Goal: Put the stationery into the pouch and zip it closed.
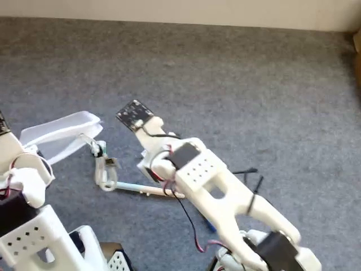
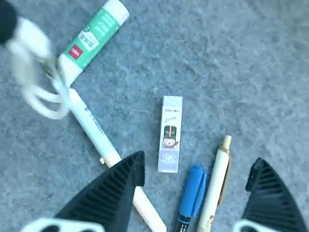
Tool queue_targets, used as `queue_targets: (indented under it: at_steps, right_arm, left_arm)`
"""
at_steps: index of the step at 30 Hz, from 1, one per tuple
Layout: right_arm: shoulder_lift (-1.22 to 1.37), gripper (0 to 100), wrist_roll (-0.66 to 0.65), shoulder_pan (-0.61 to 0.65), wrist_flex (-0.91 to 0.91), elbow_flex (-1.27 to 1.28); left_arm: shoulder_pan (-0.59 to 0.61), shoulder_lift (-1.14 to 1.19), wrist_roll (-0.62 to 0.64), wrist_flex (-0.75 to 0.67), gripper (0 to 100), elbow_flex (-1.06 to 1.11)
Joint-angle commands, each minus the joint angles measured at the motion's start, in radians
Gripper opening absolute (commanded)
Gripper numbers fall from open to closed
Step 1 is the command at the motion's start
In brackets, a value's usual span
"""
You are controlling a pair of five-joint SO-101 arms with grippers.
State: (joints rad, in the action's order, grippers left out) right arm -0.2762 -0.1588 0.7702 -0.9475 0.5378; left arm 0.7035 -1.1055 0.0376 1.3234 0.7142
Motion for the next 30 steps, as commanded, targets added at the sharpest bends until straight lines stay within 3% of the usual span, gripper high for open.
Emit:
queue_targets:
  at_steps: [1,22,30]
  right_arm:
    - [0.081,32.1,-0.005,0.012,0.022,-0.125]
    - [0.487,31.9,-0.005,0.012,0.022,-0.357]
    - [0.591,19.9,-0.011,0.035,0.016,-0.418]
  left_arm:
    - [0.039,0.008,-0.008,0.003,1,-0.065]
    - [0.065,0.008,-0.002,0.025,1,-0.036]
    - [0.065,0.008,-0.002,0.026,1,-0.036]
